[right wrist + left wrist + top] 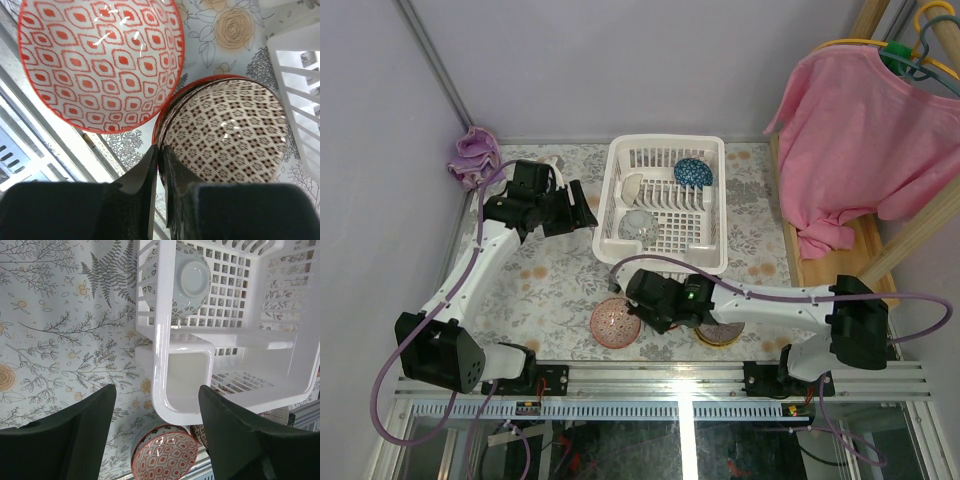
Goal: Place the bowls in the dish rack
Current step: Pick up the bowl from the center of the board.
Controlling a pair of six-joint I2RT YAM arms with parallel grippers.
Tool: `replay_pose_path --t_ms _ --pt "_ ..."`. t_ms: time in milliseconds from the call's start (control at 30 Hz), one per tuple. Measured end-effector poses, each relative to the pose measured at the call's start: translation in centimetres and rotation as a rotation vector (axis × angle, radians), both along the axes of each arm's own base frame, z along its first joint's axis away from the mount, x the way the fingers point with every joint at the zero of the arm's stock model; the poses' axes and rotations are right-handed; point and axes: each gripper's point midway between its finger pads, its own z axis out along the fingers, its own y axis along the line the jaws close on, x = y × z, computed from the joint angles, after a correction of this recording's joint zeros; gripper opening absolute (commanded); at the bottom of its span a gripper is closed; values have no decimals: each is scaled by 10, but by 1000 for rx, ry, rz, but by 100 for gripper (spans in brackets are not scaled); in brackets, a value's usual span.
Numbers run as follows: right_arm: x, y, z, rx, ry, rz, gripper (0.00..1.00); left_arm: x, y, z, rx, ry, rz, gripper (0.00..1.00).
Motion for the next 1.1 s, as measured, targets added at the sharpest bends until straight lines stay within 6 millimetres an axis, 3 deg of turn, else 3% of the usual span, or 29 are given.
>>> replay_pose_path --t_ms 167,367,567,933,1033,1100 --pt "4 1 31 69 -17 -31 0 0 1 0 4 -1 4 68" --pt "13 9 97 268 -27 -79 0 1 1 -1 5 2 4 68" --pt "27 1 138 424 57 -148 0 3 -1 -6 9 18 -1 68" --pt "118 -17 251 710 -86 -318 0 10 -11 -22 15 66 -17 68" --pt "152 -24 263 751 -111 -376 0 14 -14 -28 14 78 -18 68" --pt "182 -31 259 761 -122 -434 0 16 -16 -32 15 87 -18 68"
